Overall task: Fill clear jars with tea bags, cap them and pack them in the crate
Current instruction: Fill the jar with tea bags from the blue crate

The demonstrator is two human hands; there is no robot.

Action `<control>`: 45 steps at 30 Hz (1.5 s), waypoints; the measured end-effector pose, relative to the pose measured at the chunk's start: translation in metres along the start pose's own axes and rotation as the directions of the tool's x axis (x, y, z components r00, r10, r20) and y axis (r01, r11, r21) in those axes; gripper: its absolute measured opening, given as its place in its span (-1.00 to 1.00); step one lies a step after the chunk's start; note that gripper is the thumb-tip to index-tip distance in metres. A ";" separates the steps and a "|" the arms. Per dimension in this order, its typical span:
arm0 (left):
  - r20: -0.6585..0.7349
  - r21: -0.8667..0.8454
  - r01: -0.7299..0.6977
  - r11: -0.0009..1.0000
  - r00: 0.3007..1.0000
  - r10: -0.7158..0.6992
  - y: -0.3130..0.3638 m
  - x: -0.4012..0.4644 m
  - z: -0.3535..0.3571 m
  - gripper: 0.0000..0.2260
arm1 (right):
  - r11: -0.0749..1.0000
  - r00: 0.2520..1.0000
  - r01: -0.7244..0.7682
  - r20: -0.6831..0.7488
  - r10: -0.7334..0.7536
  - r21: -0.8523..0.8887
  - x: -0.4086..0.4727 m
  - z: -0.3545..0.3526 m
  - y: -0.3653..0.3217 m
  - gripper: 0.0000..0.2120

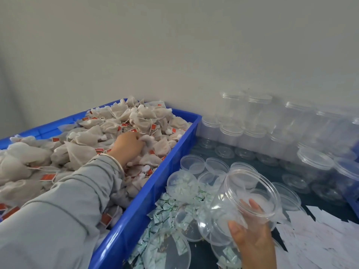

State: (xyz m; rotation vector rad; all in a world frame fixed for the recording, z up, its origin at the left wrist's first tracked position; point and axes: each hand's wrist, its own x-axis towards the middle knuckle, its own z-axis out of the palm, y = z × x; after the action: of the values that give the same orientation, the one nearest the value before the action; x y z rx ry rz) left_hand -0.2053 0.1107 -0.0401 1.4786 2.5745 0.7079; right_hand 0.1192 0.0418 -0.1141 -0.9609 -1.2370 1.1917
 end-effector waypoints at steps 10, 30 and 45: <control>0.202 -0.976 0.177 0.126 0.955 0.219 0.071 -0.053 -0.026 -0.79 | 0.984 0.999 -0.038 -0.032 0.033 -0.176 0.002 0.000 0.012 -0.03; 0.286 -0.718 -0.190 0.670 0.797 0.532 0.095 -0.103 -0.007 -0.60 | 0.946 0.991 0.122 -0.013 -0.132 -0.299 -0.003 0.001 0.017 -0.08; -0.075 -0.317 -0.033 0.948 0.997 0.010 0.015 -0.011 -0.009 -0.80 | 0.942 0.987 0.161 0.045 -0.154 -0.296 -0.005 0.001 0.014 -0.14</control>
State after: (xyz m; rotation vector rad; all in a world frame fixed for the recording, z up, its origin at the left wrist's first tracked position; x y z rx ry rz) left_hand -0.1903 0.1050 -0.0273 1.4009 2.3501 1.1377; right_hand 0.1161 0.0388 -0.1287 -1.0486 -1.5115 0.9058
